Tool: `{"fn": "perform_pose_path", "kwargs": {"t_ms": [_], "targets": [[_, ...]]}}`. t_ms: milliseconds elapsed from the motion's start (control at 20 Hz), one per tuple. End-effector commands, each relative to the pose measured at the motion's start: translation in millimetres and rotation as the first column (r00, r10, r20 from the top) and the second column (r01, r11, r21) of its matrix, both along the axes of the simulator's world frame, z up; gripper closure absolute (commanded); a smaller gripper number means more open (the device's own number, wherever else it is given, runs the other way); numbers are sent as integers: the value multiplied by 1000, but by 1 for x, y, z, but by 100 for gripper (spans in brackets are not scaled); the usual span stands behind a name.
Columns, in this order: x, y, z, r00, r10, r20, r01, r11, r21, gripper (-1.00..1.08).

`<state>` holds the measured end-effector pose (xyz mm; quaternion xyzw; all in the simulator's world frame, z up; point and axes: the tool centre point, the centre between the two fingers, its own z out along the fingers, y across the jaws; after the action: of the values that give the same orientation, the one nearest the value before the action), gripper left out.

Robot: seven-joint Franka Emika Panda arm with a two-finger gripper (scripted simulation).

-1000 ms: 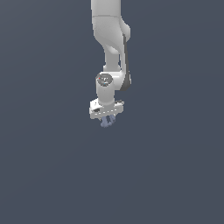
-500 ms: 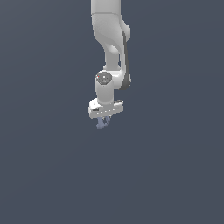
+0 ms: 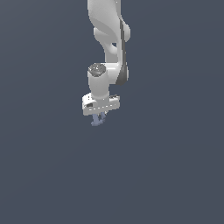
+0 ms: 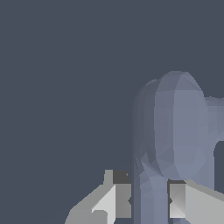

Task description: Pick up the object and move it to a goal position.

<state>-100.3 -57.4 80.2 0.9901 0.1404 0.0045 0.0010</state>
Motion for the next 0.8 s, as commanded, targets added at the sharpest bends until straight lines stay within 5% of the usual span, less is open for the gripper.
{"fn": "perform_pose_path", "kwargs": {"t_ms": [0, 750], "targets": [[5, -9, 19, 1000, 0, 0, 0, 1000, 0, 108], [41, -77, 157, 1000, 1, -5, -1, 1000, 2, 108]]}}
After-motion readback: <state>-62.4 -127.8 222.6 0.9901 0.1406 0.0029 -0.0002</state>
